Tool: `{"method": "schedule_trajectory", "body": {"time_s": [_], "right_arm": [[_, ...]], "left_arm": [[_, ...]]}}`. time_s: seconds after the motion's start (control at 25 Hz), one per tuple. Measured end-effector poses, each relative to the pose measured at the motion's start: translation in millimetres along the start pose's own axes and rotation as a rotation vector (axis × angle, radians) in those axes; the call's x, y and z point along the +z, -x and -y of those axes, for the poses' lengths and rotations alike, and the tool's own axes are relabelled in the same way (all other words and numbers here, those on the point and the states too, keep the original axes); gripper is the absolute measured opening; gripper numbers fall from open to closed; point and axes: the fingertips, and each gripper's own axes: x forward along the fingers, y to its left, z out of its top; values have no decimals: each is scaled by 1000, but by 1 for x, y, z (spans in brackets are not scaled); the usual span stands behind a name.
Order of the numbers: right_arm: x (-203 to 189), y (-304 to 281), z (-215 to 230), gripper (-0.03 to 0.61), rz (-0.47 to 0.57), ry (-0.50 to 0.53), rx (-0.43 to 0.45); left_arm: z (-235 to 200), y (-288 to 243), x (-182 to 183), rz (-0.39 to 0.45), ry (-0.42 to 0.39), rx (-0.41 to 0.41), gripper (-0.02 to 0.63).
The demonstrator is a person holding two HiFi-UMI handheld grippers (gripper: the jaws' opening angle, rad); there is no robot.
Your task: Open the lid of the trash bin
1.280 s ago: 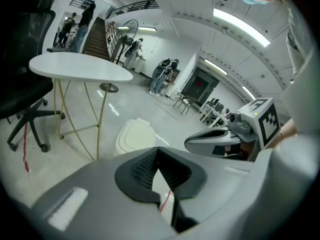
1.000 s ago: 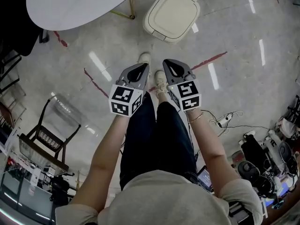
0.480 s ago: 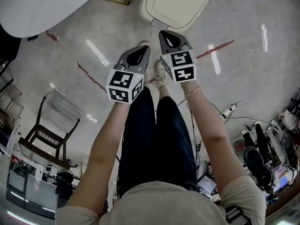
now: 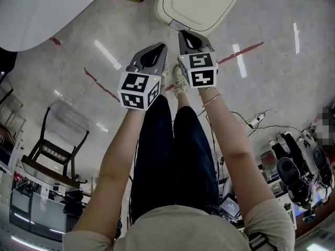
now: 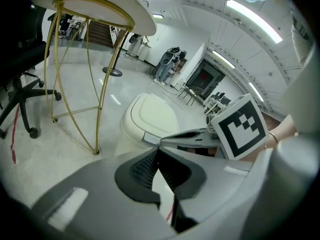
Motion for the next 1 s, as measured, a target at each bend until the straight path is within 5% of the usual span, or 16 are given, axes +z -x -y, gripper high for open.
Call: {"method": "schedule_trajectory", "body": {"time_s": [0.64,1.0], "right_arm": [[4,-6,8,8,46,-100,-101],[1,-8,6,8,41,-70,-106]], "left_arm": [[-4,-10,6,-3,20,7,9],[-2,3,8,21,29,17,9]]}}
